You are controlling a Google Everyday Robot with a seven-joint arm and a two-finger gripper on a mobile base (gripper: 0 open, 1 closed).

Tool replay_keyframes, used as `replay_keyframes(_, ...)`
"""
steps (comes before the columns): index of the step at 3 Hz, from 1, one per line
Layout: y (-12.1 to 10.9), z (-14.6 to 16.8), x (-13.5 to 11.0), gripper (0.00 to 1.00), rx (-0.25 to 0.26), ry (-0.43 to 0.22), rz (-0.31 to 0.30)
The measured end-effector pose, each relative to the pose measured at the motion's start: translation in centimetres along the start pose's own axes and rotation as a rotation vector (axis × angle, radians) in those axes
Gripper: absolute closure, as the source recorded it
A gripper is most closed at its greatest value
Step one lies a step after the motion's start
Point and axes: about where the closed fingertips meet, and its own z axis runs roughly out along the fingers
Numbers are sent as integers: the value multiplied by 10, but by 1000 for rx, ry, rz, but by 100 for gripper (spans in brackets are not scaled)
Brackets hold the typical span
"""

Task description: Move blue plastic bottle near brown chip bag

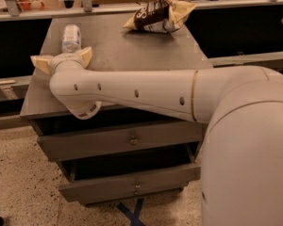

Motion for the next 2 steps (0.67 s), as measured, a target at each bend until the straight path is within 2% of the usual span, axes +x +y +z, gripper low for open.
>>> replay_keyframes(1,-3,1,-1,0,13,6,8)
replay_keyframes(2,-2,3,-2,6,4,11,14)
